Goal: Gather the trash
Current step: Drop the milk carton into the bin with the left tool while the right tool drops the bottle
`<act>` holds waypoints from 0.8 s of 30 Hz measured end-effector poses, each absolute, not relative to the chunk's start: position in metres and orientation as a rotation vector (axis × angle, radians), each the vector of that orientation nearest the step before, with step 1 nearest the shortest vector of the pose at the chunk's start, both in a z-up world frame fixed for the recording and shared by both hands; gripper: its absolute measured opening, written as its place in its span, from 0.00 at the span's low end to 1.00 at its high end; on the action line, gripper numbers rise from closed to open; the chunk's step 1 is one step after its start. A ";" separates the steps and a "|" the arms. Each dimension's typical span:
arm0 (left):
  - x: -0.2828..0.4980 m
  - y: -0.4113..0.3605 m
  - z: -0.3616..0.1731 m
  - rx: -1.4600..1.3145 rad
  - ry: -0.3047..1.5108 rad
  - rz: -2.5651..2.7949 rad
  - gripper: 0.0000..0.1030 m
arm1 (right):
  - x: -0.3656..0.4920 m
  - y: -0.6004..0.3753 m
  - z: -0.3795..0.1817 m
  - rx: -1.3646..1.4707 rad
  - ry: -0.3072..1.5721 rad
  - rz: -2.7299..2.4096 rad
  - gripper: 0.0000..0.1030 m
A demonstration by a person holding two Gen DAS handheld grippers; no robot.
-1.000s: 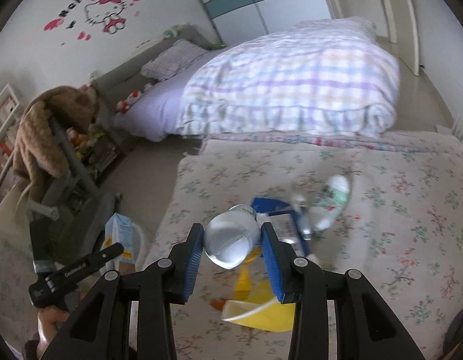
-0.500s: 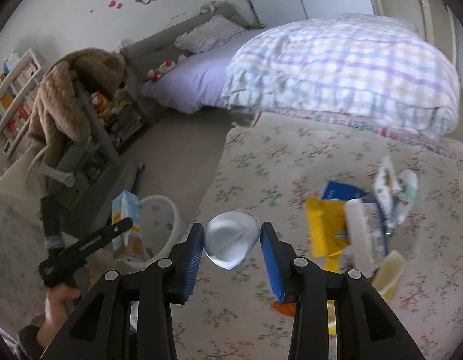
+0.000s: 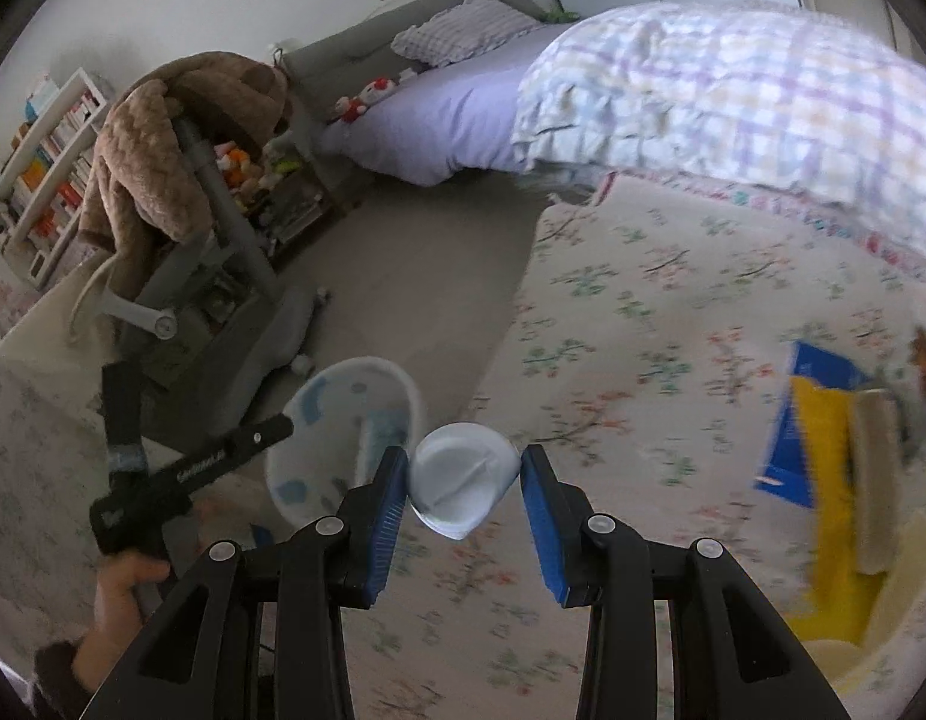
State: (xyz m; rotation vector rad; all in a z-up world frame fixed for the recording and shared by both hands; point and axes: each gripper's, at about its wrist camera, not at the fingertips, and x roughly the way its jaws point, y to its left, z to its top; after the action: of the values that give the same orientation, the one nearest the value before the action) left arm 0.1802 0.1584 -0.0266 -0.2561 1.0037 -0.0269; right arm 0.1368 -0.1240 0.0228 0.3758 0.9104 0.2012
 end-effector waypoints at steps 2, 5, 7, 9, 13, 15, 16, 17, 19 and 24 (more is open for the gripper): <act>0.177 0.168 -0.025 -0.235 0.998 0.006 0.96 | 0.146 -0.111 0.017 0.393 0.919 0.224 0.38; 0.173 0.183 -0.027 -0.209 1.018 0.052 0.97 | 0.159 -0.091 0.010 0.402 0.932 0.256 0.38; 0.169 0.192 -0.030 -0.206 1.040 0.075 0.97 | 0.169 -0.074 0.005 0.404 0.940 0.278 0.39; 0.166 0.200 -0.031 -0.211 1.051 0.079 0.97 | 0.177 -0.062 0.001 0.407 0.945 0.292 0.38; 0.164 0.203 -0.029 -0.199 1.045 0.077 0.97 | 0.193 -0.037 -0.009 0.397 0.960 0.309 0.39; 0.163 0.202 -0.027 -0.183 1.038 0.075 0.97 | 0.199 -0.030 -0.014 0.387 0.974 0.308 0.39; 0.163 0.202 -0.025 -0.175 1.034 0.072 0.97 | 0.202 -0.027 -0.018 0.382 0.983 0.308 0.39; 0.162 0.202 -0.024 -0.168 1.029 0.069 0.97 | 0.204 -0.025 -0.021 0.379 0.990 0.305 0.39; 0.161 0.202 -0.022 -0.159 1.022 0.064 0.97 | 0.208 -0.021 -0.027 0.376 1.006 0.298 0.39; 0.159 0.198 -0.019 -0.142 1.014 0.050 0.97 | 0.210 -0.022 -0.035 0.391 1.027 0.308 0.53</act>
State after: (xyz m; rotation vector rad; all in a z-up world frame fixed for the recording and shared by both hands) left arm 0.1592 0.1976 -0.0190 -0.1418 1.0139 0.0499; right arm 0.2104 -0.0223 -0.0351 0.3915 1.0272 0.3079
